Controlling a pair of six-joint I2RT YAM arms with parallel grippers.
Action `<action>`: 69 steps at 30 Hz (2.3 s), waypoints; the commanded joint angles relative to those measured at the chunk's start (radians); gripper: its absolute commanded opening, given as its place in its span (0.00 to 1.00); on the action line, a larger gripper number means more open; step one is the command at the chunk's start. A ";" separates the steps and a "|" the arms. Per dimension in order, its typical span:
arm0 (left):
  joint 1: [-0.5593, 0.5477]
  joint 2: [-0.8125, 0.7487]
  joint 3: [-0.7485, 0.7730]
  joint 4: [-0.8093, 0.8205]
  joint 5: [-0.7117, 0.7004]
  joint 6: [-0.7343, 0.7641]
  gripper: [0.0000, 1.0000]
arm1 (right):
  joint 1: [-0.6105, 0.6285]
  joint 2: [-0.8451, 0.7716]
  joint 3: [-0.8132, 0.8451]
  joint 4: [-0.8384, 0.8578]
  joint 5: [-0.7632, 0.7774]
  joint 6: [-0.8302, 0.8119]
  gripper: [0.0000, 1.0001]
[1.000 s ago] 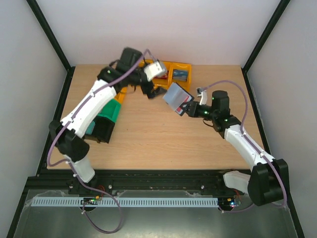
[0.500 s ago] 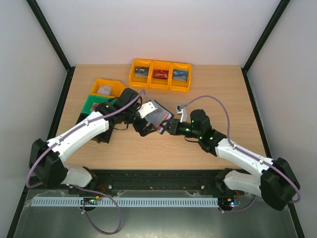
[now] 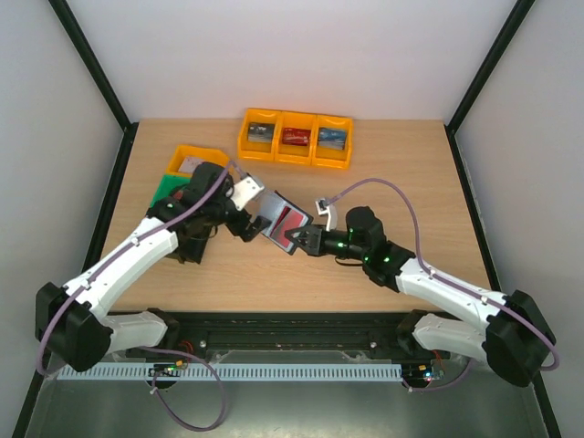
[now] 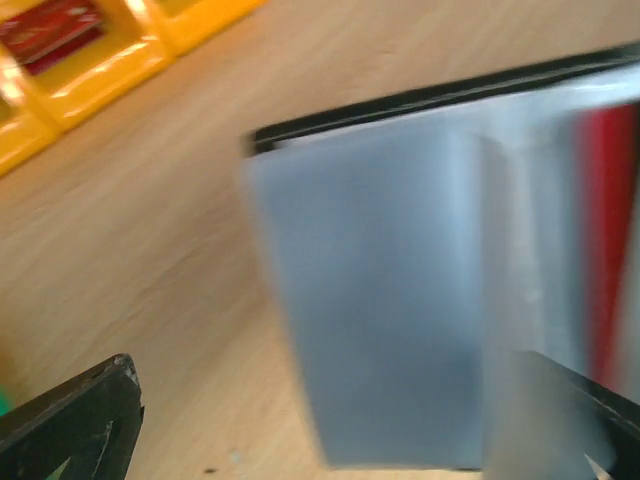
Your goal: Take the credit cards out of the card holder
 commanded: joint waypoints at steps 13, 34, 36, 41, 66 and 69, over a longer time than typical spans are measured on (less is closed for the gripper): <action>0.343 -0.114 0.037 -0.008 0.073 -0.027 0.96 | 0.011 0.083 0.239 -0.411 0.194 -0.246 0.02; 0.216 -0.097 -0.002 -0.050 0.644 -0.228 0.50 | 0.011 0.100 0.164 0.081 -0.361 -0.323 0.02; 0.212 -0.097 -0.019 -0.042 0.658 -0.235 0.50 | 0.011 0.099 0.162 0.089 -0.362 -0.317 0.02; 0.212 -0.095 0.109 -0.170 0.594 -0.113 0.58 | 0.011 0.097 0.186 0.027 -0.281 -0.334 0.02; 0.161 -0.110 -0.034 -0.017 0.534 -0.240 0.53 | 0.010 0.154 0.237 -0.029 -0.286 -0.321 0.02; 0.161 -0.101 -0.030 -0.002 0.572 -0.255 0.54 | 0.011 0.154 0.229 -0.006 -0.348 -0.323 0.02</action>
